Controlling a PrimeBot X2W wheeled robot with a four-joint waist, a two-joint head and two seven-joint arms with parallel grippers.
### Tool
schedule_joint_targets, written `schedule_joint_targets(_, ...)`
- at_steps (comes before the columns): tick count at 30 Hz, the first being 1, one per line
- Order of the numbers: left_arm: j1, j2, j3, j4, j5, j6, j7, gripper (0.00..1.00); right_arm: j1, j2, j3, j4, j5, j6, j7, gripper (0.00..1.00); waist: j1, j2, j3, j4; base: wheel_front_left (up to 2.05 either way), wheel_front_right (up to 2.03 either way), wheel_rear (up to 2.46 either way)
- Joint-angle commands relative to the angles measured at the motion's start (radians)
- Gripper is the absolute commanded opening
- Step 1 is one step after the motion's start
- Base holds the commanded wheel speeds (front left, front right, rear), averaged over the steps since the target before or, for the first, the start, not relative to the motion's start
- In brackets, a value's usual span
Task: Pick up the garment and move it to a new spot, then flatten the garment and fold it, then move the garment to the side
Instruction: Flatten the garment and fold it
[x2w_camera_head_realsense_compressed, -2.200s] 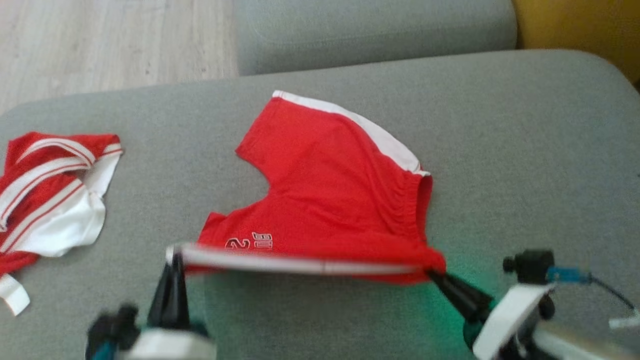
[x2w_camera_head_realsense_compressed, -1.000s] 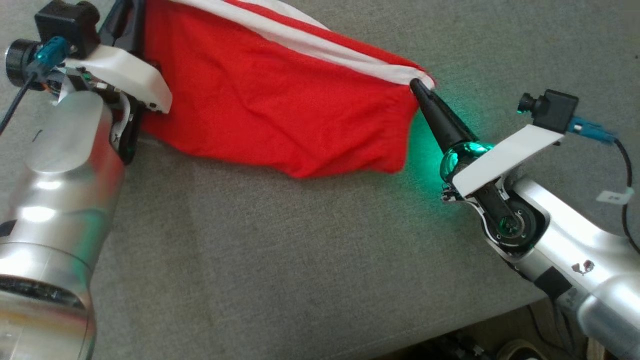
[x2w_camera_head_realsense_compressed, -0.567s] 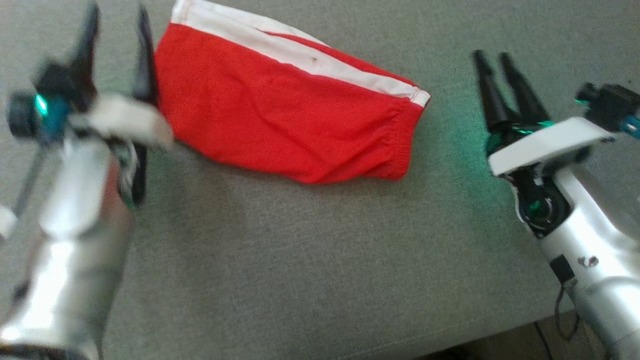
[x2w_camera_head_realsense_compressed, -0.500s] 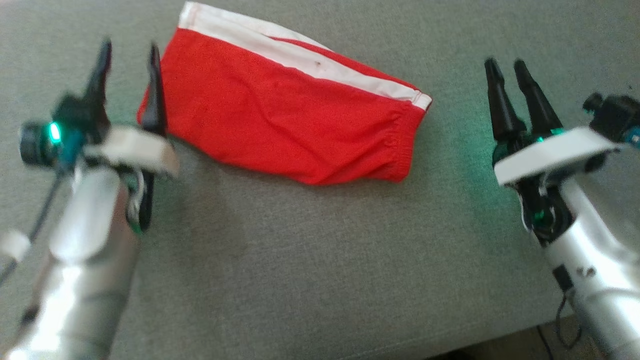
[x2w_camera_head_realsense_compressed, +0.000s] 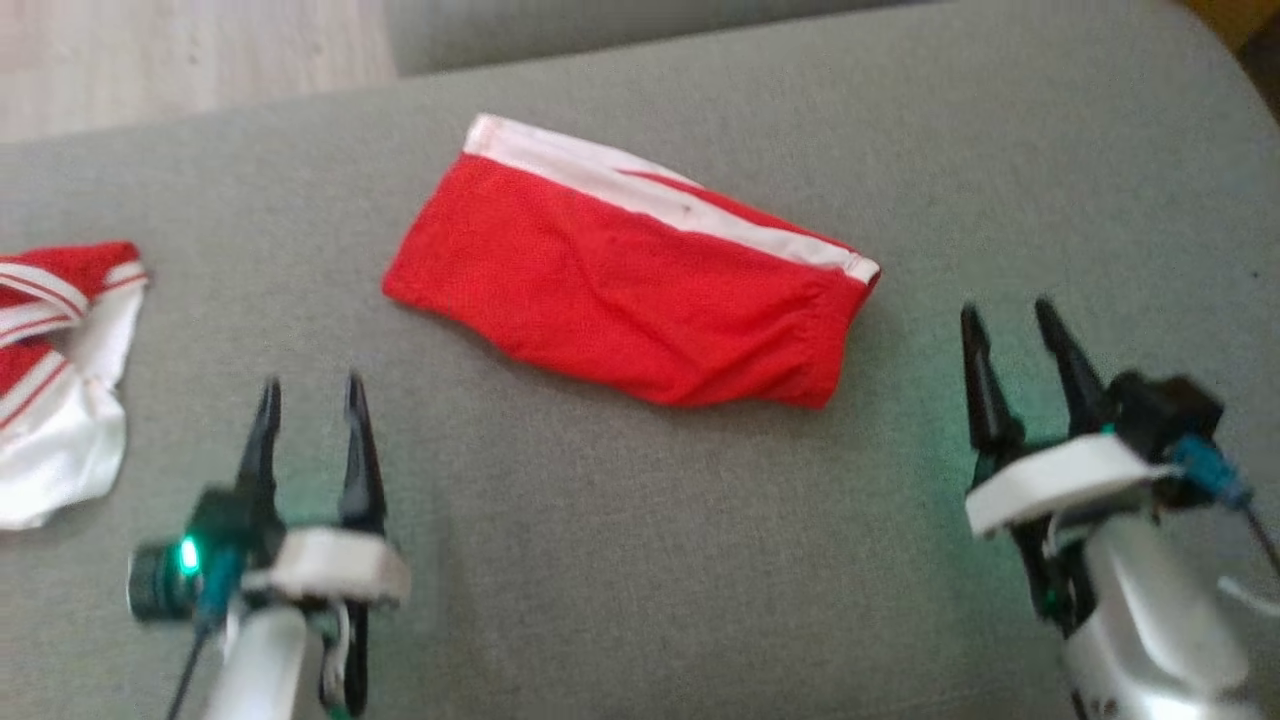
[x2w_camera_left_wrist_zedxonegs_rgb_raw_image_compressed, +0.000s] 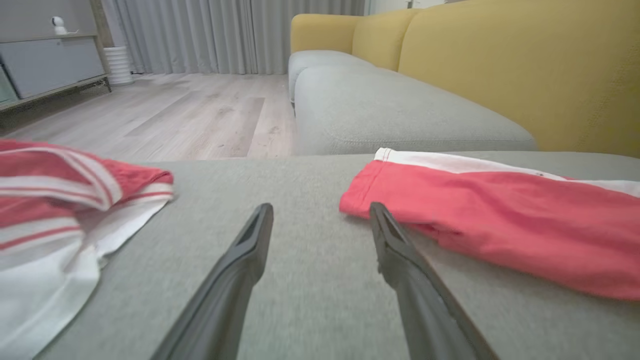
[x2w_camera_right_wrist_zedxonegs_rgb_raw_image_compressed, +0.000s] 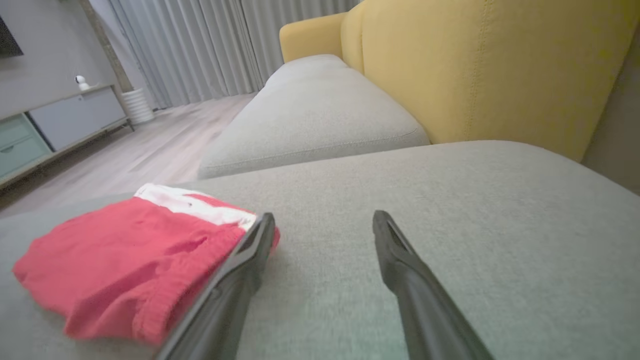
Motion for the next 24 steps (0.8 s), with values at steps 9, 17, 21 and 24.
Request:
schedule_joint_targets(9, 0.191, -0.054, 0.129, -0.104, 0.025, -0.011, -0.005, 1.00, 0.132, 0.063, -0.056, -0.034, -0.149, -0.001, -0.011, 1.00, 0.0003, 0.0000, -0.119, 0.040, 0.00, 0.00, 0.00)
schedule_joint_targets(17, 0.127, -0.059, 0.137, -0.080, 0.045, -0.065, -0.005, 1.00, 0.125, 0.076, -0.048, -0.037, -0.163, -0.001, -0.011, 1.00, 0.0003, 0.0000, -0.069, 0.027, 0.00, 0.00, 0.00)
schedule_joint_targets(21, -0.010, -0.059, 0.125, -0.033, 0.055, -0.091, -0.005, 1.00, 0.088, 0.075, -0.043, -0.051, -0.150, -0.001, -0.011, 1.00, 0.0003, 0.0000, 0.004, 0.012, 0.00, 0.00, 0.00)
schedule_joint_targets(24, -0.148, -0.053, 0.101, 0.057, 0.075, -0.114, -0.005, 1.00, 0.047, 0.071, -0.032, -0.070, -0.133, -0.001, -0.011, 1.00, 0.0003, 0.0000, 0.070, -0.006, 0.00, 0.00, 0.00)
